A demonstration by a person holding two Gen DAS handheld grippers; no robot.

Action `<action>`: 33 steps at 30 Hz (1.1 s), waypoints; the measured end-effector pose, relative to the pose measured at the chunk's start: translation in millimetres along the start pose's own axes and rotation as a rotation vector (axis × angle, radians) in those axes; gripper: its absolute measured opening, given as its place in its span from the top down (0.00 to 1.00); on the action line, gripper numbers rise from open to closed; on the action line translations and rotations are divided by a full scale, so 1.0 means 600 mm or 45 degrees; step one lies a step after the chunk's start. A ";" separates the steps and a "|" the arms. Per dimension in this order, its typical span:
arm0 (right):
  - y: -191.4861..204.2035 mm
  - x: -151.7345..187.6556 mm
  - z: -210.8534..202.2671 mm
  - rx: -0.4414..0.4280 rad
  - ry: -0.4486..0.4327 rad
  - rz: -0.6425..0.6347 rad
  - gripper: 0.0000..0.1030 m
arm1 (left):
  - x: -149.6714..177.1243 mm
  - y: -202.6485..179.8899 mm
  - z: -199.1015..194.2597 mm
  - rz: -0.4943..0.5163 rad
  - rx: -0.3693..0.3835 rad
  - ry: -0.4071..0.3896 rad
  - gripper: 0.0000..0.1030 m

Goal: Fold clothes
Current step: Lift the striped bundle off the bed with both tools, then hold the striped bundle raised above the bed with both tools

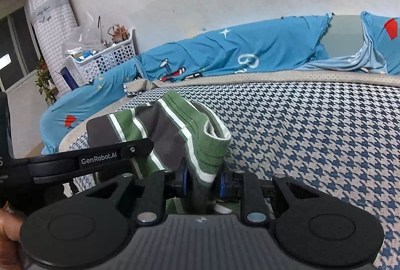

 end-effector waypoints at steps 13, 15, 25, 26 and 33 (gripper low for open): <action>0.057 0.023 -0.044 0.025 -0.107 -0.053 0.78 | 0.002 0.015 -0.058 0.010 0.018 -0.048 0.73; 0.068 0.027 -0.052 0.034 -0.127 -0.067 0.78 | 0.002 0.018 -0.067 0.008 0.021 -0.058 0.73; 0.111 0.040 -0.073 0.062 -0.160 -0.076 0.78 | 0.000 0.045 -0.096 -0.026 0.027 -0.073 0.73; 0.115 0.042 -0.074 0.064 -0.159 -0.078 0.78 | 0.000 0.049 -0.097 -0.031 0.027 -0.073 0.73; 0.142 0.043 -0.073 0.069 -0.159 -0.111 0.78 | 0.001 0.074 -0.106 -0.073 0.029 -0.069 0.73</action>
Point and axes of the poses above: each gripper's, at about its wrist camera, not at the fingertips, and z roughly the way its jaws point, y to its left, x to its underside, the point moved 2 cm from there along z, roughly the way its jaws point, and after that the axes turned 4 degrees about z, right-handed, at the moved point
